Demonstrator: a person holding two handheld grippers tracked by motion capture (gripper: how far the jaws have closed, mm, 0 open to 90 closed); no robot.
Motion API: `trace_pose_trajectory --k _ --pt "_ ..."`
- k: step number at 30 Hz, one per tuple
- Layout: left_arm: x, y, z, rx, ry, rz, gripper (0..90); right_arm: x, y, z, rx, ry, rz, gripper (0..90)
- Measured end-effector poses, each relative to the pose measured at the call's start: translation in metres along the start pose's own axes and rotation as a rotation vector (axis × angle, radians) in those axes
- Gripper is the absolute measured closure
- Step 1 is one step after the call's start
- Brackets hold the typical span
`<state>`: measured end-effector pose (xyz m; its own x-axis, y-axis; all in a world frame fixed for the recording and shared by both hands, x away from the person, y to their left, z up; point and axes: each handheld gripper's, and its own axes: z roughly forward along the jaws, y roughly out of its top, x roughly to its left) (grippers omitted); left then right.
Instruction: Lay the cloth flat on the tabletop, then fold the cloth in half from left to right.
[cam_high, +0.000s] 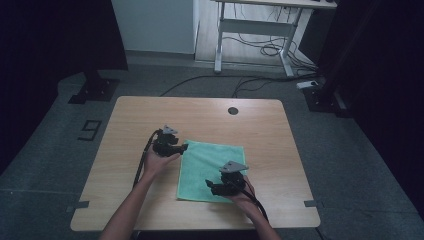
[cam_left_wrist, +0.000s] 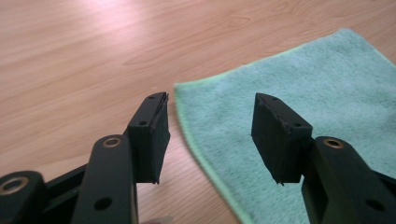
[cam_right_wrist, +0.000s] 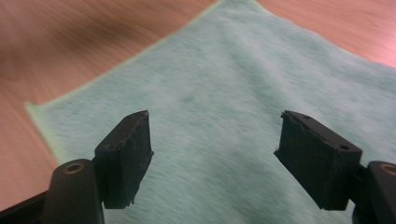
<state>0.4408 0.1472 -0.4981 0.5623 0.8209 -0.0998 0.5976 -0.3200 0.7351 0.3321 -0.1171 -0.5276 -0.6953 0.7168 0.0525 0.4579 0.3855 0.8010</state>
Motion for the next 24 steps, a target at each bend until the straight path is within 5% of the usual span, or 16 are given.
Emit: trace_pose_trajectory --k 6,24 --pt "0.012 -0.003 -0.008 0.004 0.04 0.007 42.9 0.01 0.004 0.008 0.001 0.024 0.012 26.7" --pt "0.024 -0.008 -0.001 0.0 0.024 -0.043 40.3 0.045 0.014 0.023 -0.004 0.101 -0.024 26.8"
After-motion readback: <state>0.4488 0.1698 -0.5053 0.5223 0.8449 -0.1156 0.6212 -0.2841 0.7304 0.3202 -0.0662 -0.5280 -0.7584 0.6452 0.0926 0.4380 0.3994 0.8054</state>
